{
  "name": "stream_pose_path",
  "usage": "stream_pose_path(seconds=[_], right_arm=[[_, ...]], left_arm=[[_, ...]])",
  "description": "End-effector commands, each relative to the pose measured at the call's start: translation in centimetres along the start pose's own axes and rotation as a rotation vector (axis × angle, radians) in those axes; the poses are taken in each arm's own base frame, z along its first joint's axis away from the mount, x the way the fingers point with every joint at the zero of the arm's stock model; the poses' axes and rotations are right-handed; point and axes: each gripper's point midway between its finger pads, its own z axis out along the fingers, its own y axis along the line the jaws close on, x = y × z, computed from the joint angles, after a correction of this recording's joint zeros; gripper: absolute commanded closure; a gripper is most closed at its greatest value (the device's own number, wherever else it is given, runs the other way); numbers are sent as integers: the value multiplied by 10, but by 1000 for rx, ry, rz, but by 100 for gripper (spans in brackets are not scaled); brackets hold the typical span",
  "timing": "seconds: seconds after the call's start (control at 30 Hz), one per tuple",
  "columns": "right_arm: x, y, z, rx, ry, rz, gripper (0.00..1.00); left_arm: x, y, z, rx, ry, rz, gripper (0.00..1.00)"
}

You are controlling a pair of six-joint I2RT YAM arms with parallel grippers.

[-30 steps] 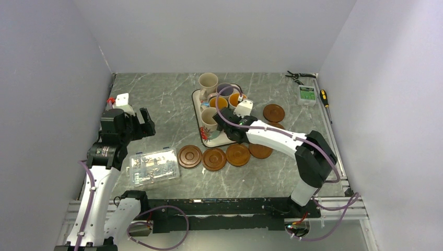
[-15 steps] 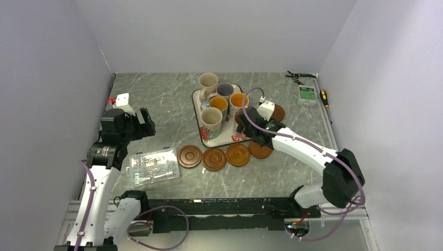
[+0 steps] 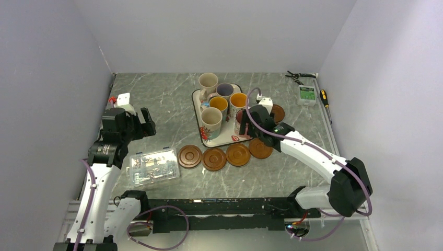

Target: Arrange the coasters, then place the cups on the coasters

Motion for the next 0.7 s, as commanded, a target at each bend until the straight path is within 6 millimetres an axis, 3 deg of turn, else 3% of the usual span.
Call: stream_pose_path(seconds=[0.0,0.4,0.67], right_arm=[[-4,-5,1,19,-4,-101,21],[-1,-20,36,98,38,-190,44],[-9,-9,37,6,10,-223,88]], left_arm=[[-14,-3,-2,4,-47,2,6],[-12,0,1,-8,-40,3,6],[-12,-1,2,-7,-36,3,6]])
